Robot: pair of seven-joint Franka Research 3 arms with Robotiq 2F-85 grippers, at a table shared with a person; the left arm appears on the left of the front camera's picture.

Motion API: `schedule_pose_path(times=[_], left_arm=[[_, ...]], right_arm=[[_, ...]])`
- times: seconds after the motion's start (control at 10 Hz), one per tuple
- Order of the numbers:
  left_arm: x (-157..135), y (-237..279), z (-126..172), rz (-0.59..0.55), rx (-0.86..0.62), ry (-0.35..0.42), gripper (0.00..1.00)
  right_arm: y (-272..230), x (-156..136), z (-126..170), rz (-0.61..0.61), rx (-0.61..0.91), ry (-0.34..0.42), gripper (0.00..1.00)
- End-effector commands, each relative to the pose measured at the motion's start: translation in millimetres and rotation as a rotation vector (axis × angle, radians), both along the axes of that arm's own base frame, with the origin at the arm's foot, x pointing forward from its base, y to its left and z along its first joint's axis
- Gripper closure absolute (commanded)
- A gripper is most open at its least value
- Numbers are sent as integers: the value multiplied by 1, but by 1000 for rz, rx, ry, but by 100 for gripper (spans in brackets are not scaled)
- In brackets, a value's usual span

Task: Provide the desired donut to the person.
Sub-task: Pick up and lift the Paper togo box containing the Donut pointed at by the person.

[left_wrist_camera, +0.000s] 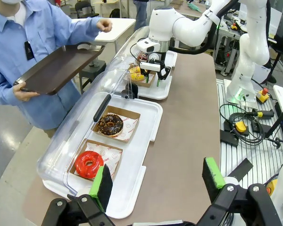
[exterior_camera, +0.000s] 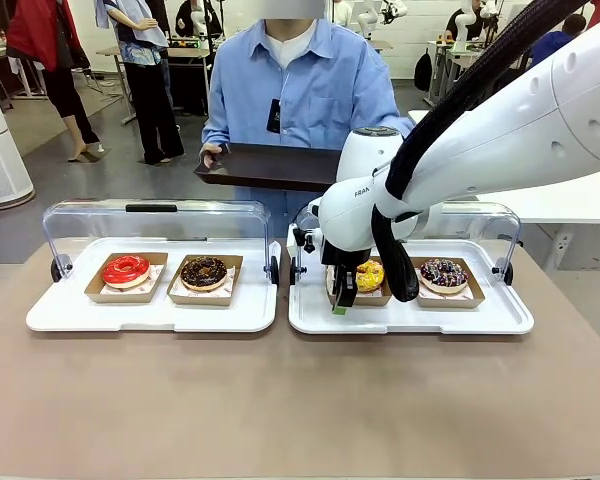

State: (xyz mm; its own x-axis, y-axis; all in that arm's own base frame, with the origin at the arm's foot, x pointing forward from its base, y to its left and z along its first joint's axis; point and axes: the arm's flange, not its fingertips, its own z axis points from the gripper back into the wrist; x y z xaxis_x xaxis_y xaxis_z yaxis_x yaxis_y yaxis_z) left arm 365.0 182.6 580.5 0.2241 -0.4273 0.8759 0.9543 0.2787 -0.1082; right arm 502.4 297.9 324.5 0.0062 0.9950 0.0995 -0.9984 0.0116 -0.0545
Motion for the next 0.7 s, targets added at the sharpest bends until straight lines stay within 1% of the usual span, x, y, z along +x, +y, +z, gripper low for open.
schedule_pose_path(times=[0.0,0.6], left_arm=[[-1,1,1,-6,-5,-6,0],[-1,1,1,-6,-5,-6,0]], right_arm=[[-2,3,-4,24,3,-15,100],[-2,1,-3,22,-4,-8,100]])
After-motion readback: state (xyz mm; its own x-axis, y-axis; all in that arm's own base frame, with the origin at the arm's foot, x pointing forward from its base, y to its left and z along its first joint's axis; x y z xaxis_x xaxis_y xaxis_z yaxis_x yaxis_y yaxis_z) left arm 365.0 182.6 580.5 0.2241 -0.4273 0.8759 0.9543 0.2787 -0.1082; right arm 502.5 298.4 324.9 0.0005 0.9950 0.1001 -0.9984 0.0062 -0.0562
